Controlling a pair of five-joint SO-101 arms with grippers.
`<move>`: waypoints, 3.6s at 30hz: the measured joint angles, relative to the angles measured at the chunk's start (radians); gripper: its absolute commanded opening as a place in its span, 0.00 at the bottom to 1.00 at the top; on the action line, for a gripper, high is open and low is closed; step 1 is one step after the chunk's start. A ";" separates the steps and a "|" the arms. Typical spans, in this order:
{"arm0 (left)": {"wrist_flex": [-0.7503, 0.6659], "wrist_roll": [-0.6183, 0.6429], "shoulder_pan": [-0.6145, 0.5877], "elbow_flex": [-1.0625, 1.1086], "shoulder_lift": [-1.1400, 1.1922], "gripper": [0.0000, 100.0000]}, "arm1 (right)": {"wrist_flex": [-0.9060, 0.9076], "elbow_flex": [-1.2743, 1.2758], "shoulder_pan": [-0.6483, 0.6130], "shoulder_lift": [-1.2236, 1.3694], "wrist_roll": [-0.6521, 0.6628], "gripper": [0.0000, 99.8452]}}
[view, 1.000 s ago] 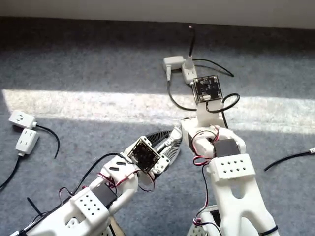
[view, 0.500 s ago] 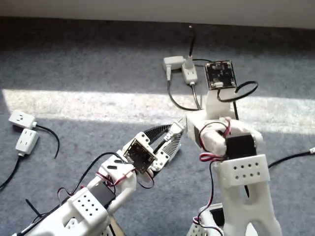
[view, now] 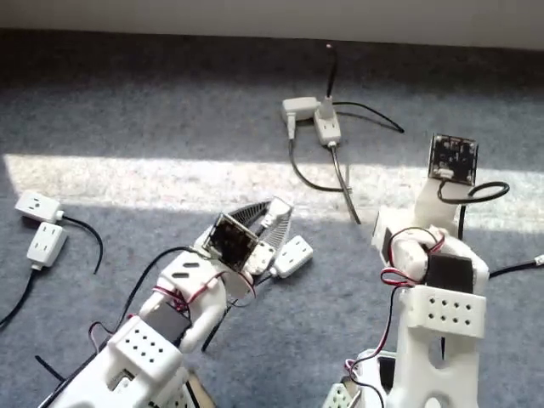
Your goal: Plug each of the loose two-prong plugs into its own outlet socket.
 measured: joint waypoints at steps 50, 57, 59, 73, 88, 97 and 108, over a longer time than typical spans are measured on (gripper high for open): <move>1.720 -0.302 0.172 -1.893 1.455 0.01 | -0.539 0.468 0.265 0.002 -0.273 0.09; 1.722 -0.301 0.170 -1.896 1.537 0.01 | -0.542 0.468 0.265 0.002 -0.273 0.09; 1.722 -0.301 0.170 -1.896 1.539 0.01 | -0.542 0.468 0.265 0.002 -0.273 0.09; 1.686 -0.252 0.153 -1.898 1.545 0.01 | -0.542 0.468 0.264 0.002 -0.273 0.09; 1.671 -0.232 0.138 -1.898 1.545 0.01 | -0.542 0.468 0.264 0.002 -0.273 0.09; 1.665 -0.232 0.140 -1.898 1.545 0.01 | -0.542 0.468 0.264 0.002 -0.273 0.09; 1.613 -0.232 0.086 -1.821 1.545 0.01 | -0.542 0.468 0.264 0.002 -0.273 0.09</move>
